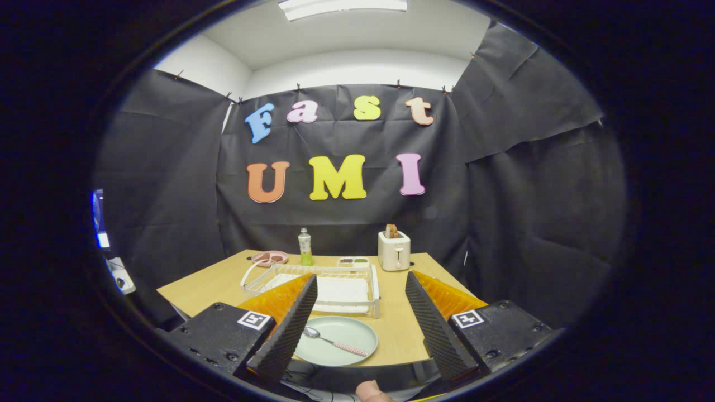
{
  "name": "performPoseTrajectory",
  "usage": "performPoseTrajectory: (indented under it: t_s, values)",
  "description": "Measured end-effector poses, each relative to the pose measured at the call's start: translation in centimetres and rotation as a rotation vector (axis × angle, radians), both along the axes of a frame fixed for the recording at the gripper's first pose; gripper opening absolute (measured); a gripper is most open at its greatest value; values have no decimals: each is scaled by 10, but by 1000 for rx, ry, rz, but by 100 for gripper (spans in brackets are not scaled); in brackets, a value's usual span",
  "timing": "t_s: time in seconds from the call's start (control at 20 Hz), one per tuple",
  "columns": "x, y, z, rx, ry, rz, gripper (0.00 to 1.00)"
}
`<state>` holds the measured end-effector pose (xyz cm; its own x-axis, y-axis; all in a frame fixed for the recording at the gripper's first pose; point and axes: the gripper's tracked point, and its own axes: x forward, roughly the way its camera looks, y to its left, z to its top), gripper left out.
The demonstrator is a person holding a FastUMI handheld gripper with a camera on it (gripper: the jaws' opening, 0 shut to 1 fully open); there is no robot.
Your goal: Take the plate from the dish rack, then take the spoon from the basket and place it into the plate.
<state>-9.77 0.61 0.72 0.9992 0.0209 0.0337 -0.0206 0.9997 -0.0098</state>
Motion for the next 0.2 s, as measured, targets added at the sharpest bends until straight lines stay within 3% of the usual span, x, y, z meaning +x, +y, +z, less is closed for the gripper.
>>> performPoseTrajectory:
  t_s: [0.2]
  values:
    - [-3,-14,6,16,-15,-19,100]
